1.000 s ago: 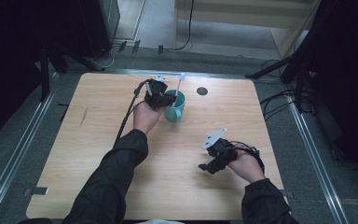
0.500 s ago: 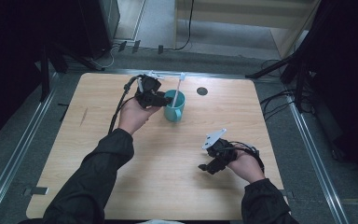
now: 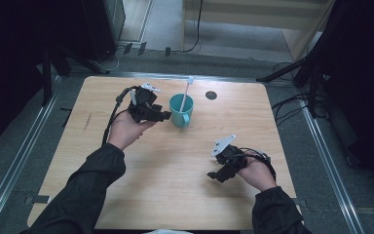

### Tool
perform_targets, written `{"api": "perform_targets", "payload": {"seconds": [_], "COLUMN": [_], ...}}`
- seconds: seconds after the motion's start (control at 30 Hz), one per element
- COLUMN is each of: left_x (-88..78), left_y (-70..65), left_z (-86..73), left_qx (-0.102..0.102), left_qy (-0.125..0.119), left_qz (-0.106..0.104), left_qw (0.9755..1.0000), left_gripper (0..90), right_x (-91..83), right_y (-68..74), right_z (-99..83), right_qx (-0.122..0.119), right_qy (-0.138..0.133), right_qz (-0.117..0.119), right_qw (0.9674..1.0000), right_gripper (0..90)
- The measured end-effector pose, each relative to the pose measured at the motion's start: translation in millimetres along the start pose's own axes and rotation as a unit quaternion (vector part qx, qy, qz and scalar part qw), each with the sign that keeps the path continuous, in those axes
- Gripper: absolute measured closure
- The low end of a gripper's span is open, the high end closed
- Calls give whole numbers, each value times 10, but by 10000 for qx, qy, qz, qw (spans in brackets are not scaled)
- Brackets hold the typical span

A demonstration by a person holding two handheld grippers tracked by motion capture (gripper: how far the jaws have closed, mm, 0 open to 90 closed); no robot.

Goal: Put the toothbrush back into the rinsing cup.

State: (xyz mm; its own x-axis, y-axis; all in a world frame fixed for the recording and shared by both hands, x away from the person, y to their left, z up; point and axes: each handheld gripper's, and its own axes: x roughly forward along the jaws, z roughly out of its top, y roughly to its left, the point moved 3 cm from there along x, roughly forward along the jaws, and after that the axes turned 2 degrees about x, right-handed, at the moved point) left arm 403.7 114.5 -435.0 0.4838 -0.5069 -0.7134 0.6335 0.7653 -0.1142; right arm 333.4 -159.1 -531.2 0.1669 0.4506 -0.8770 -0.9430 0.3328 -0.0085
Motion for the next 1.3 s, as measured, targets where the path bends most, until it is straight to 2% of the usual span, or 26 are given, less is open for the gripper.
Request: {"api": "perform_targets", "payload": {"seconds": [0.33, 0.47, 0.53, 0.67, 1.0, 1.17, 1.3], "left_x": [-38, -63, -104, -156, -189, -173, -162], "left_y": [-19, -36, -69, -105, -136, -122, -114], "left_z": [-346, -429, -482, -575, -791, -984, -1056], "left_qx": [25, -14, -23, 33, 151, 179, 170], "left_qy": [218, 238, 135, 132, 268, 431, 549], "left_qz": [-50, -164, -271, -323, -319, -289, -271], "left_qw": [9997, 9996, 9995, 9994, 9990, 9985, 9980], "left_gripper": [459, 444, 443, 440, 416, 408, 407], "right_x": [-2, 3, 4, 2, 1, 0, -5], "right_y": [20, 26, 21, 20, 32, 43, 48], "right_z": [13, 7, 1, -10, -18, -28, -38], "right_qx": [-24, -28, -22, -23, 1, -34, -20], "right_qy": [14, 40, 34, 31, 62, 50, 70], "right_qz": [-16, -6, -4, -16, -13, -5, -4], "right_qw": [10000, 10000, 10000, 10000, 10000, 10000, 10000], "right_gripper": [215, 215, 215, 215, 215, 215, 215]}}
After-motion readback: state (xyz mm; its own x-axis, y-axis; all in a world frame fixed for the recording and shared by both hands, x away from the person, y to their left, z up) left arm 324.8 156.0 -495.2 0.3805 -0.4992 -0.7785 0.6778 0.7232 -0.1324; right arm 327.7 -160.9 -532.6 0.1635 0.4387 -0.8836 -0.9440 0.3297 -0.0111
